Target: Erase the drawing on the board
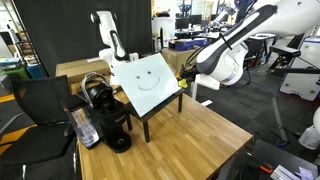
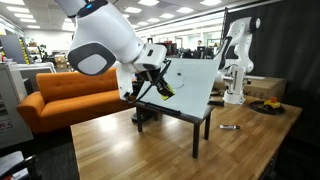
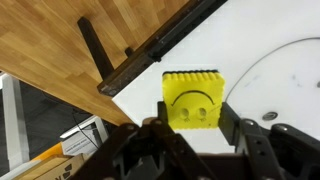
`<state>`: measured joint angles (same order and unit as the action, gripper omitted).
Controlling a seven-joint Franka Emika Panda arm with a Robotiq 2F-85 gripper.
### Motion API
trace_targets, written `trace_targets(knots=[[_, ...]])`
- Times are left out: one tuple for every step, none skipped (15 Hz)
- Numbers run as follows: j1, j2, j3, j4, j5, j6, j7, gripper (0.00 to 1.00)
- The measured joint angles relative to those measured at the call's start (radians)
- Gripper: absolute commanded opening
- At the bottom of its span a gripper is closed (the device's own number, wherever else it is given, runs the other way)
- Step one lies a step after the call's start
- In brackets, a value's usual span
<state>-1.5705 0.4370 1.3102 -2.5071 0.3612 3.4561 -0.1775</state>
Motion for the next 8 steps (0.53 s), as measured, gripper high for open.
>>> trace_targets(knots=[[-0.004,0.002,0.004,0.005,-0.003,0.000,0.008,0.27],[-0.004,0.006,0.006,0.009,-0.004,0.000,0.013,0.27],[-0.004,0.013,0.008,0.013,-0.005,0.000,0.015,0.27],[-0.004,0.018,0.009,0.016,-0.008,0.000,0.018,0.27],[-0.003,0.022,0.010,0.020,-0.012,0.000,0.023,0.27],[-0.003,0.026,0.010,0.024,-0.016,0.000,0.029,0.27],[-0.001,0.028,0.004,0.027,-0.062,-0.001,0.069,0.27],[0.002,0.031,-0.007,0.028,-0.125,-0.001,0.132,0.27]])
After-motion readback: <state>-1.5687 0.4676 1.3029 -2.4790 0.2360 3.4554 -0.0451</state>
